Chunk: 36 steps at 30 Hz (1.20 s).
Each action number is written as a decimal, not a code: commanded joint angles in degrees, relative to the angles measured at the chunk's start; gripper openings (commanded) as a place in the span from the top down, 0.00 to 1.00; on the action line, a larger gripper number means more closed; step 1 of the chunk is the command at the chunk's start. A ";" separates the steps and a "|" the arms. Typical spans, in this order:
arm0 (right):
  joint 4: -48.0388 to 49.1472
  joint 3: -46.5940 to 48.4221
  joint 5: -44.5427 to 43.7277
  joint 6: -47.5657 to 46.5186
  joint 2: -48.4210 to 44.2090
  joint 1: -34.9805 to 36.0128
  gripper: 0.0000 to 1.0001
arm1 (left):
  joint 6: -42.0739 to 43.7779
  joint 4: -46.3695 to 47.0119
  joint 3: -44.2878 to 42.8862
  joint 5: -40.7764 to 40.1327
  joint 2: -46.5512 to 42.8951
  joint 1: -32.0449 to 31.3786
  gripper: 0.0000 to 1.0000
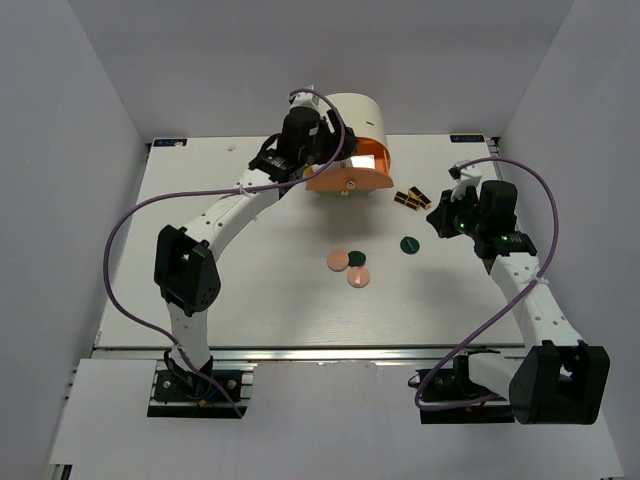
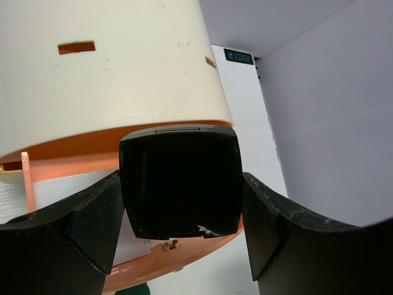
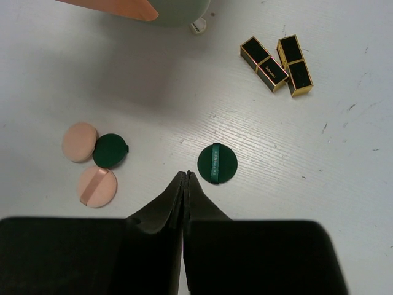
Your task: Organize the makeup
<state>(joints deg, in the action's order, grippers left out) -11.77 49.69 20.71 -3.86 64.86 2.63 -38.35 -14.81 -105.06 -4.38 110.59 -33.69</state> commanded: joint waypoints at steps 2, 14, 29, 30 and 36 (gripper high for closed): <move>2.28 -0.03 0.38 0.43 -0.96 -0.26 0.98 | 1.78 -0.92 -2.52 -2.91 -0.72 -0.93 0.58; 2.19 -0.39 1.17 0.52 -1.40 -0.26 0.95 | 3.98 -1.98 -2.52 -4.76 -0.72 -2.25 0.17; -0.09 0.40 10.20 -6.41 -1.93 -0.26 0.85 | 5.47 -3.47 -6.55 -5.90 -2.04 -2.34 0.02; -0.62 0.75 11.71 -7.56 -1.76 -0.26 0.84 | 5.82 -3.73 -7.26 -6.16 -2.13 -2.34 0.02; -5.89 4.53 26.36 -18.19 -0.09 -0.26 0.70 | 9.61 -6.20 -6.40 -8.88 -7.13 -2.34 0.02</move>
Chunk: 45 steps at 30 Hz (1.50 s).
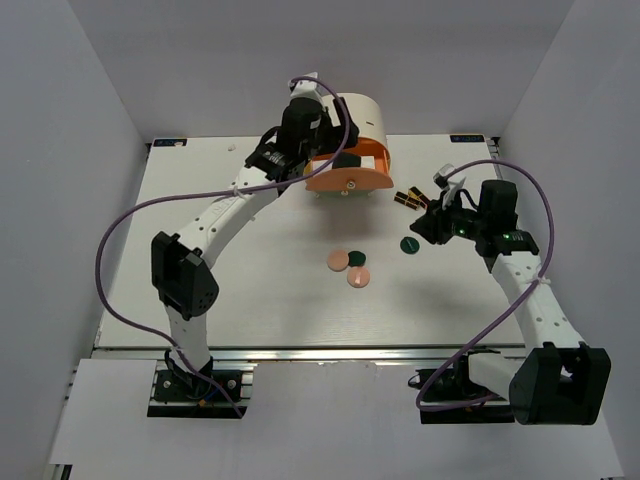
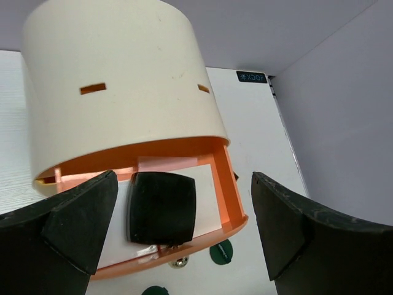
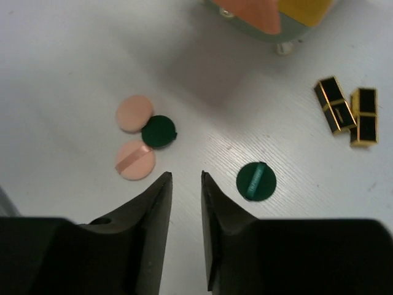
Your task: Organize the makeup
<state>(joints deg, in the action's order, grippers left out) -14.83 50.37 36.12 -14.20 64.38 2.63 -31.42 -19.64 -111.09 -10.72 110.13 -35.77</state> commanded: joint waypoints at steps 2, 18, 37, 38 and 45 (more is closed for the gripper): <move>-5.72 5.69 15.97 -14.78 1.27 -0.09 0.64 | 3.38 -0.67 4.81 -4.48 -11.30 -0.27 0.02; -17.60 18.35 3.97 -51.98 12.42 16.78 1.00 | -5.57 1.10 45.59 -6.15 -41.90 2.28 0.02; -16.37 30.93 -5.00 -54.09 27.73 19.69 1.00 | -16.92 1.09 66.35 -5.28 -52.47 4.13 0.02; -16.46 31.80 -5.09 -53.92 28.43 19.78 1.00 | -17.36 1.35 66.53 -5.10 -52.38 4.13 0.02; -10.32 33.65 -7.81 -48.30 31.59 20.22 1.00 | -18.59 2.06 67.93 -4.40 -52.73 4.22 0.02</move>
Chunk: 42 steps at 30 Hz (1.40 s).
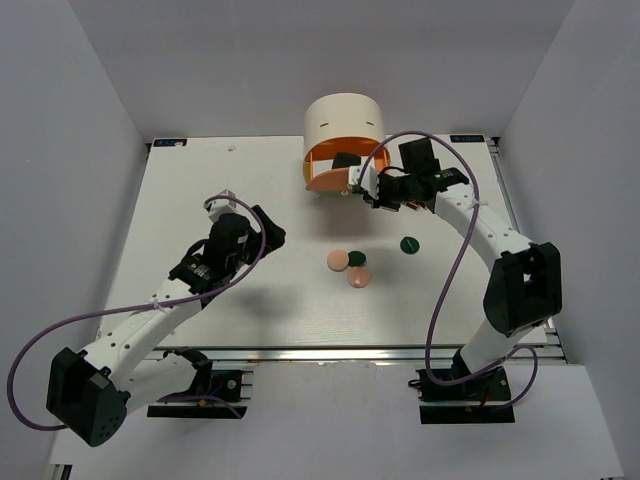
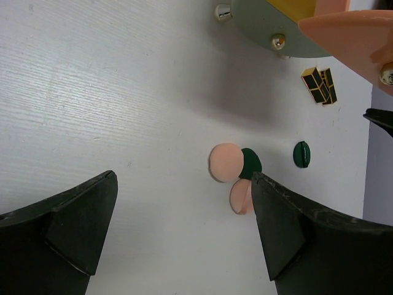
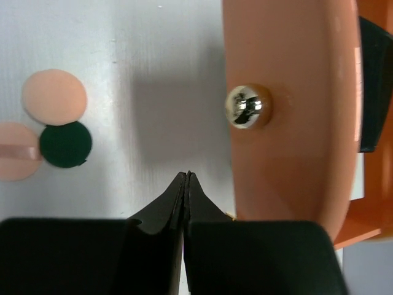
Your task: Organize the makeup
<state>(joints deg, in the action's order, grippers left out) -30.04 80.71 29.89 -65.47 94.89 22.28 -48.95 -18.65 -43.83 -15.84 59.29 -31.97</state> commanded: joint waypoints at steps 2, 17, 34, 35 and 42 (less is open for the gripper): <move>8.05 4.28 -3.17 4.91 2.57 0.74 1.00 | -1.32 0.99 1.12 0.81 -1.89 0.41 0.02; 23.89 8.85 -11.26 19.15 7.58 2.15 1.00 | -2.03 5.99 2.44 4.41 -0.05 0.50 0.02; 33.90 15.45 -20.31 26.18 15.94 2.41 1.00 | -7.21 17.94 1.47 9.07 9.44 0.50 0.02; 34.43 15.27 -21.01 26.45 16.11 2.33 1.00 | -7.65 20.39 1.30 8.98 10.49 0.50 0.02; 34.97 11.76 -18.30 27.94 13.92 2.24 1.00 | -8.62 25.77 -3.09 8.28 15.94 0.50 0.11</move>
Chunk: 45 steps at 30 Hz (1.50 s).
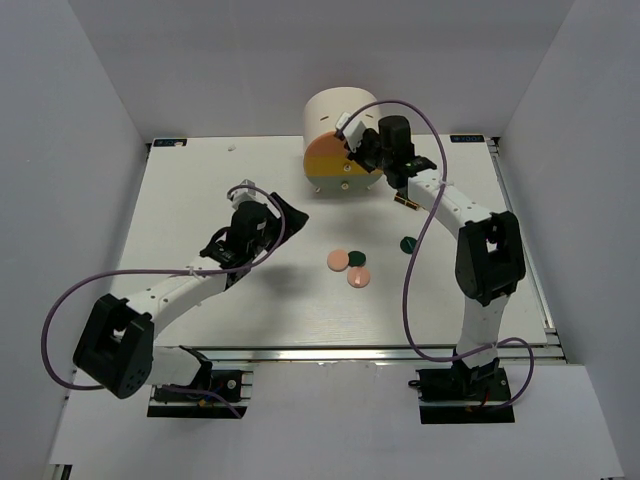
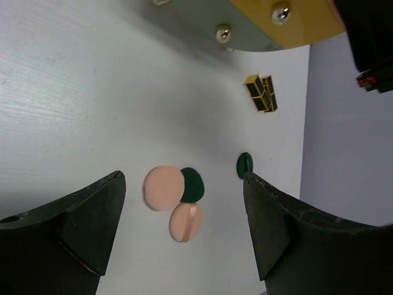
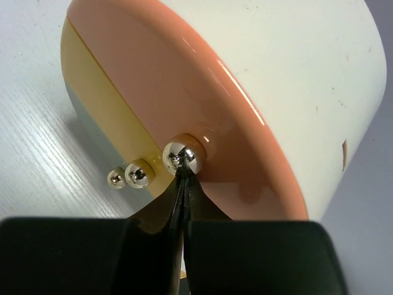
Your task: Organize the makeup
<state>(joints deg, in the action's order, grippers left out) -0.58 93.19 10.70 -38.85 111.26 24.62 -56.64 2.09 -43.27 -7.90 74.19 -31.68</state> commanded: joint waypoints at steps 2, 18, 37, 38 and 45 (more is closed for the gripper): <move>4.28 -3.96 2.91 1.32 -5.61 -0.10 1.00 | -1.28 6.69 -4.46 0.52 2.18 0.22 0.17; -5.92 -28.48 25.06 22.74 -32.32 -16.33 0.37 | -11.28 26.64 -15.87 7.28 23.96 0.39 0.30; -3.99 -40.45 32.89 31.99 -39.54 -29.10 0.86 | -22.72 27.27 -35.93 1.23 45.69 0.39 0.41; -3.82 -40.45 32.98 32.08 -39.54 -29.10 0.86 | -23.42 27.27 -35.92 0.79 45.86 0.31 0.41; -3.38 -40.63 33.07 32.26 -39.63 -29.28 0.86 | -27.55 28.24 -37.94 -0.89 48.94 0.22 0.43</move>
<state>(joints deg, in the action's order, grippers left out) -5.96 53.34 42.50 -7.44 72.69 -4.40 -81.97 30.13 -78.78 -6.94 122.21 -31.59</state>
